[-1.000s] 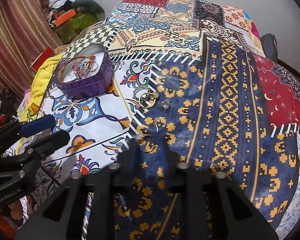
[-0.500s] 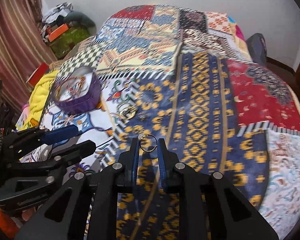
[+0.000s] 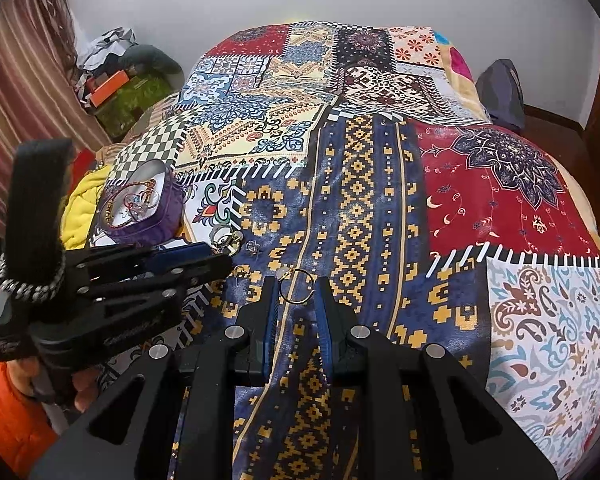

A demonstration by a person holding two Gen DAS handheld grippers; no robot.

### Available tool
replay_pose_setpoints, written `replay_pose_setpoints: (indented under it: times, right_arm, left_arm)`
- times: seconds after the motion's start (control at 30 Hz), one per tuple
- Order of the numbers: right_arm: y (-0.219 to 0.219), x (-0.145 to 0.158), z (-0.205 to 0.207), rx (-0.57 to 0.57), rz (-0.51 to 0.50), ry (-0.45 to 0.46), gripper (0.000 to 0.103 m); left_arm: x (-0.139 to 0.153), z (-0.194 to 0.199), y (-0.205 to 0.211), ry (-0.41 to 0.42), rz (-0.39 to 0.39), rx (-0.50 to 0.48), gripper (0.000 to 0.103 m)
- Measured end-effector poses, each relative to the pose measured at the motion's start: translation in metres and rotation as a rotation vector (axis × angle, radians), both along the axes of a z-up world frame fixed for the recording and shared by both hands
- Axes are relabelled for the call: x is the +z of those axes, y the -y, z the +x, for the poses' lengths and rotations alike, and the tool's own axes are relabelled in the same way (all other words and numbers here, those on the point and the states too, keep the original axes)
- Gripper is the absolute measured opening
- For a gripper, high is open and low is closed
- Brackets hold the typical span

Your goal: Organize jewelry

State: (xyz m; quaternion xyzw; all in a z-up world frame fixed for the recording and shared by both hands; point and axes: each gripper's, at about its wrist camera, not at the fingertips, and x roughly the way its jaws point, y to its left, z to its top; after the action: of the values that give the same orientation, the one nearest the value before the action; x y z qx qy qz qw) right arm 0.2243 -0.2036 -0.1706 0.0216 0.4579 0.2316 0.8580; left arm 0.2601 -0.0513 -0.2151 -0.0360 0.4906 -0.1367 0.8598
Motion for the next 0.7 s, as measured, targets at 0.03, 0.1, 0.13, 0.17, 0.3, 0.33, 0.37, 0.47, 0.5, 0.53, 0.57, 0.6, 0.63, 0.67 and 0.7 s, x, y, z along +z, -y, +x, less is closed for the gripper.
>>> replay_pose_setpoints:
  times: [0.03, 0.1, 0.13, 0.17, 0.3, 0.33, 0.37, 0.47, 0.5, 0.53, 0.57, 0.6, 0.63, 0.67, 0.7]
  right_arm:
    - [0.001, 0.0, -0.001, 0.001, 0.003, 0.0, 0.016]
    - [0.002, 0.001, -0.001, 0.006, 0.007, 0.002, 0.016]
    - [0.003, 0.001, -0.001, 0.007, 0.007, 0.003, 0.016]
    - [0.003, 0.001, -0.002, 0.007, 0.008, 0.003, 0.016]
    - [0.006, 0.002, -0.002, 0.003, 0.017, 0.003, 0.016]
    - [0.007, 0.002, -0.002, 0.0, 0.019, 0.003, 0.016]
    - [0.008, 0.002, -0.002, -0.002, 0.02, 0.002, 0.016]
    - [0.009, 0.003, -0.003, -0.005, 0.022, 0.004, 0.016]
    - [0.01, 0.004, -0.003, -0.006, 0.023, 0.005, 0.016]
    - [0.01, 0.004, -0.003, -0.007, 0.023, 0.005, 0.016]
    - [0.01, 0.005, -0.004, -0.007, 0.023, 0.007, 0.016]
    - [0.01, 0.006, -0.004, -0.007, 0.022, 0.009, 0.016]
    - [0.01, 0.007, -0.004, -0.007, 0.021, 0.012, 0.016]
    - [0.01, 0.009, -0.004, -0.007, 0.021, 0.015, 0.016]
    - [0.009, 0.009, -0.004, -0.007, 0.021, 0.017, 0.016]
  left_arm:
    - [0.0, 0.001, 0.001, 0.001, 0.006, 0.0, 0.022]
    - [-0.001, 0.004, 0.004, 0.006, 0.028, -0.001, 0.022]
    - [-0.001, 0.006, 0.006, 0.009, 0.038, -0.001, 0.022]
    - [-0.001, 0.007, 0.008, 0.012, 0.052, -0.005, 0.022]
    - [-0.003, 0.011, 0.012, 0.017, 0.067, -0.016, 0.022]
    - [-0.003, 0.013, 0.012, 0.017, 0.068, -0.017, 0.022]
    - [-0.003, 0.015, 0.013, 0.018, 0.071, -0.018, 0.022]
    - [-0.004, 0.017, 0.016, 0.035, 0.102, -0.024, 0.017]
    - [-0.004, 0.015, 0.018, 0.042, 0.123, -0.022, 0.015]
    - [-0.004, 0.014, 0.02, 0.049, 0.142, -0.021, 0.01]
    - [-0.003, 0.012, 0.02, 0.049, 0.143, -0.021, 0.005]
    - [-0.003, 0.01, 0.02, 0.047, 0.139, -0.019, 0.004]
    - [-0.003, 0.009, 0.019, 0.044, 0.131, -0.015, 0.003]
    - [-0.002, 0.008, 0.018, 0.043, 0.122, -0.011, 0.002]
    - [-0.001, 0.006, 0.017, 0.043, 0.116, -0.008, 0.002]
